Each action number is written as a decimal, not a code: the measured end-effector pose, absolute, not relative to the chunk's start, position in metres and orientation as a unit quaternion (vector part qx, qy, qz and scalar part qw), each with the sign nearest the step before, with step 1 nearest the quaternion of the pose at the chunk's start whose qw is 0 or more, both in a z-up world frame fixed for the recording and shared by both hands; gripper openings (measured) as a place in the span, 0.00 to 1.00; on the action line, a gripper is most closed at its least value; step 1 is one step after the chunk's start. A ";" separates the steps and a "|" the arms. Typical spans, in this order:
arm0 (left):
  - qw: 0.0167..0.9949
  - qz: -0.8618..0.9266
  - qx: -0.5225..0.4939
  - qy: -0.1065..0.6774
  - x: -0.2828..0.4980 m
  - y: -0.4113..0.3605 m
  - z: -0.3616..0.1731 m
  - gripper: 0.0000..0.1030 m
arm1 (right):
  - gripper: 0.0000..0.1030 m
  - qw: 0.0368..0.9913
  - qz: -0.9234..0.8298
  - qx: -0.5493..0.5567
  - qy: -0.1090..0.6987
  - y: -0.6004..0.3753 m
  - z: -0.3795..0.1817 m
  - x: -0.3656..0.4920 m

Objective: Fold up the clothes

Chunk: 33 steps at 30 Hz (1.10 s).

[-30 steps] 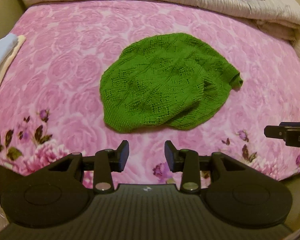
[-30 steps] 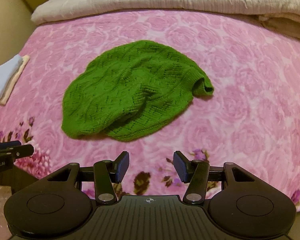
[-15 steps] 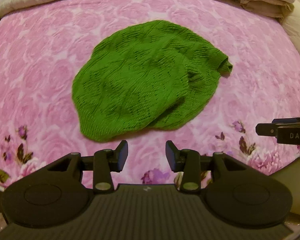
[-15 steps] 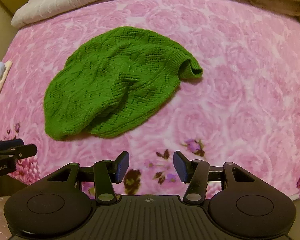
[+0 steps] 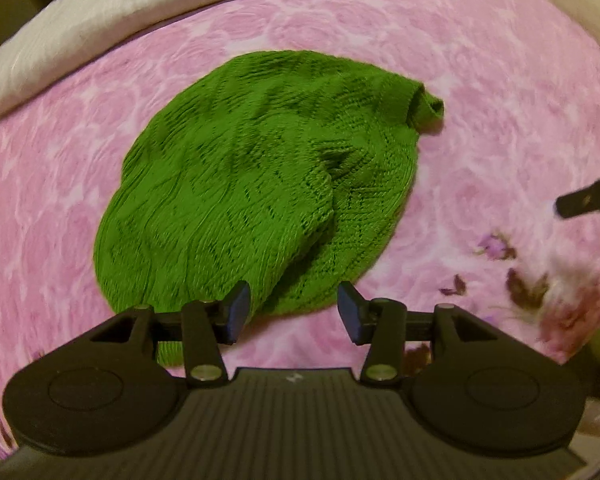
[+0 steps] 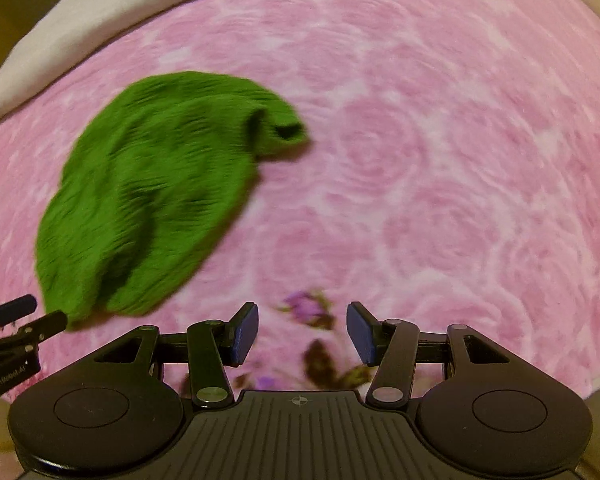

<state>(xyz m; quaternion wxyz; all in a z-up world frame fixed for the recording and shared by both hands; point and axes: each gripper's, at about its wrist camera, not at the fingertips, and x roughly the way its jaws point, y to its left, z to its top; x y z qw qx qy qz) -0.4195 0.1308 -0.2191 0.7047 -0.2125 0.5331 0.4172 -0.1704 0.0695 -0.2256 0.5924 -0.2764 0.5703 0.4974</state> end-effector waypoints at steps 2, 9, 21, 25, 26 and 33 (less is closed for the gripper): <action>0.706 0.409 -0.187 0.547 -0.409 0.136 -0.230 0.43 | 0.51 0.595 0.484 -0.269 0.582 0.069 -0.233 -0.157; 0.737 0.317 -0.085 0.590 -0.366 0.134 -0.269 0.43 | 0.51 0.608 0.446 -0.255 0.605 0.065 -0.254 -0.146; 0.741 0.219 0.095 0.628 -0.348 0.118 -0.356 0.46 | 0.51 0.636 0.355 -0.233 0.644 0.034 -0.285 -0.135; 0.767 0.218 -0.014 0.603 -0.357 0.150 -0.331 0.06 | 0.51 0.645 0.338 -0.227 0.647 0.035 -0.287 -0.140; 0.779 0.225 -0.048 0.583 -0.365 0.166 -0.314 0.06 | 0.51 0.647 0.339 -0.226 0.644 0.039 -0.285 -0.143; 0.795 0.409 -0.311 0.323 -0.526 0.308 -0.153 0.05 | 0.51 0.664 0.351 -0.216 0.624 0.073 -0.271 -0.166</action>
